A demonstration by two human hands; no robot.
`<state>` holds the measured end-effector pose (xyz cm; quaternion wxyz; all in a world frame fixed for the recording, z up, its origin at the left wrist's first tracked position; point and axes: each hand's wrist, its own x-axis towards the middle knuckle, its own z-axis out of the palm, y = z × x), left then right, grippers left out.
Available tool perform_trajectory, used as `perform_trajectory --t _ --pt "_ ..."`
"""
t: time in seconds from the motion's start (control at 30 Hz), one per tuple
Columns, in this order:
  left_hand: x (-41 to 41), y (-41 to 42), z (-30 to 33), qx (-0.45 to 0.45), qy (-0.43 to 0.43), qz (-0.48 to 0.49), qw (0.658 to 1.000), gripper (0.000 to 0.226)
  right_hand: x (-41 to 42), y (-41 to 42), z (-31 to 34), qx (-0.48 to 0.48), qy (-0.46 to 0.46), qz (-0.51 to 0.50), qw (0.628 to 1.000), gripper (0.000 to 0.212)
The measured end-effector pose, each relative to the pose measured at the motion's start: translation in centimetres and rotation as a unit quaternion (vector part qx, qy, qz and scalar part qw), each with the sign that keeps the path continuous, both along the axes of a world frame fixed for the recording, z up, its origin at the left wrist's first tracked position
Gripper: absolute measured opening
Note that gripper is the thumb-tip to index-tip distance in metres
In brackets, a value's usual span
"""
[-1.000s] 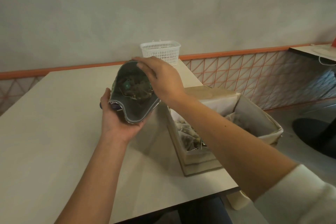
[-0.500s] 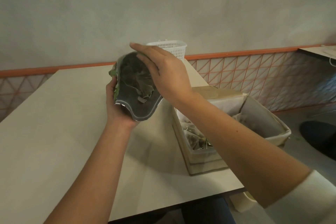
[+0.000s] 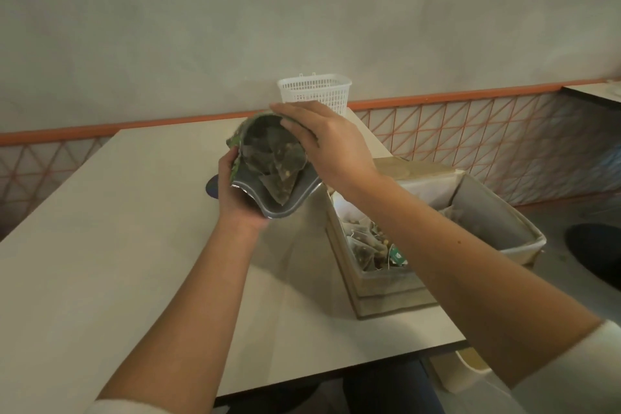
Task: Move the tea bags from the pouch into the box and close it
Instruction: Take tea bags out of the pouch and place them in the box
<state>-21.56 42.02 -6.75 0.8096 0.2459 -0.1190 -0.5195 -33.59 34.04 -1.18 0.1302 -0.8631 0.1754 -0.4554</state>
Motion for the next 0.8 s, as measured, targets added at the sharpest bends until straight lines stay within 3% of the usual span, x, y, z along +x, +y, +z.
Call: perform_trajectory --t 0.5,0.6,0.73,0.8 --pt "-0.1 -0.4 -3.0 -0.037 0.085 -0.068 0.993 0.059 -2.0 0.7 -1.1 0.072 0.041 0.032 0.996 0.02" --pt "0.0 -0.7 -3.4 -0.035 0.092 -0.057 0.994 0.06 -2.2 1.2 -1.5 0.024 0.07 0.009 0.997 0.025" --pt "-0.1 -0.7 -3.2 -0.024 0.09 -0.041 0.995 0.055 -1.8 2.1 -1.5 -0.05 0.134 -0.068 0.987 0.014" --pt "-0.3 -0.4 -2.9 -0.023 0.098 -0.045 0.994 0.053 -1.7 2.8 -1.4 -0.117 0.106 -0.115 0.981 0.012"
